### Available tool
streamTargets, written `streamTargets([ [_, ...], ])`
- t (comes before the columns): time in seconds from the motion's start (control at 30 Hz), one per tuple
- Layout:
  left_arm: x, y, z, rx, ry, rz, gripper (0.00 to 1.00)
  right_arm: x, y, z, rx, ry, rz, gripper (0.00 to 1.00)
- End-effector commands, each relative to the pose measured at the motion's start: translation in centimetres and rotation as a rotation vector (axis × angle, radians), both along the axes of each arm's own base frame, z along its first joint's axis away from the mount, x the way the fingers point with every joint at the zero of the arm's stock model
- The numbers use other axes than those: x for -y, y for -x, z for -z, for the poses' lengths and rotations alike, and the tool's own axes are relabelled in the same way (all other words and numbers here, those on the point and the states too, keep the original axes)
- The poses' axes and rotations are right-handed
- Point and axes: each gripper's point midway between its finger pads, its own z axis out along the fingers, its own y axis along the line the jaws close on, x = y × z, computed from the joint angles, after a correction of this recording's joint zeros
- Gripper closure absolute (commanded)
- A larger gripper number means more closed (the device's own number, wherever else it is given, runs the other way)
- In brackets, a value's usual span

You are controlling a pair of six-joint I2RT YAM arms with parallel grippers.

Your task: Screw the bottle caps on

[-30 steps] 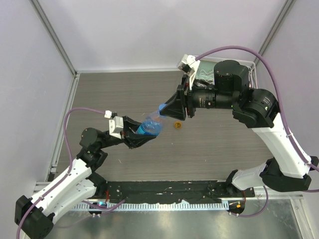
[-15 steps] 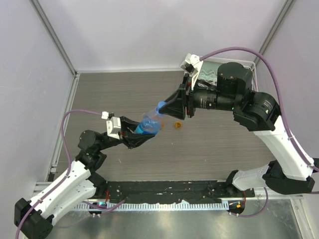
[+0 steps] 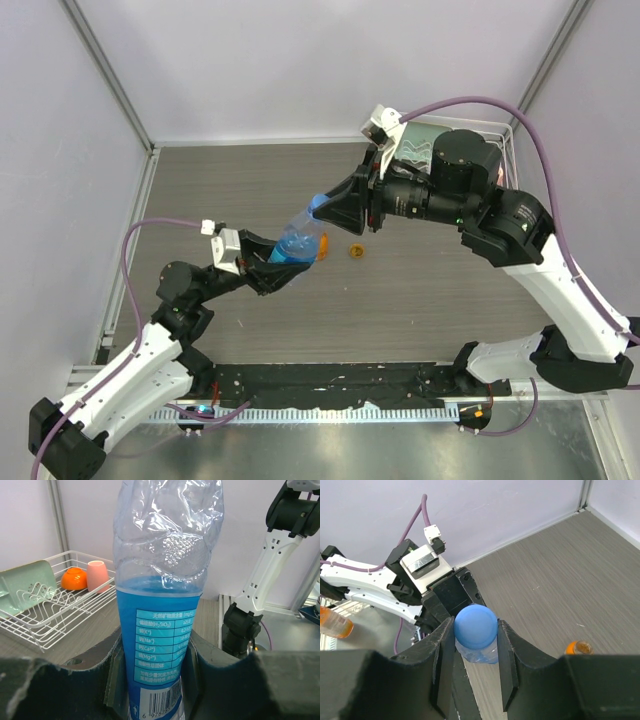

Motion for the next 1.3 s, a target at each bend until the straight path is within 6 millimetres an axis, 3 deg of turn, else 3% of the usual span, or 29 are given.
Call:
streamTargets([
  [0.0,-1.4,-2.4,-2.5,-0.036,0.111,-0.145,1.00,0.0,1.5,1.0,-0.001,0.041,-0.028,0.81],
  [0.43,-1.1,-1.6,-2.6,0.069,0.073,-0.114,1.00,-1.9,1.4,2.2,-0.056,0.107,-0.048,0.84],
  [0.6,-0.9,-1.4,-2.0,0.125,0.044,-0.103,1.00,-2.2,2.5,2.6,-0.085,0.152,-0.076,0.87],
  [0.83,-0.8,-1.1,-1.1,0.182,-0.003,-0.094,1.00,-3.5,4.2,4.9,-0.108,0.294,-0.099,0.90],
  [1.27,-1.4,-1.6,-1.9,0.065,0.044,-0.139,1.00,-3.2,3.6,7.3,-0.100,0.412,-0.026,0.91],
])
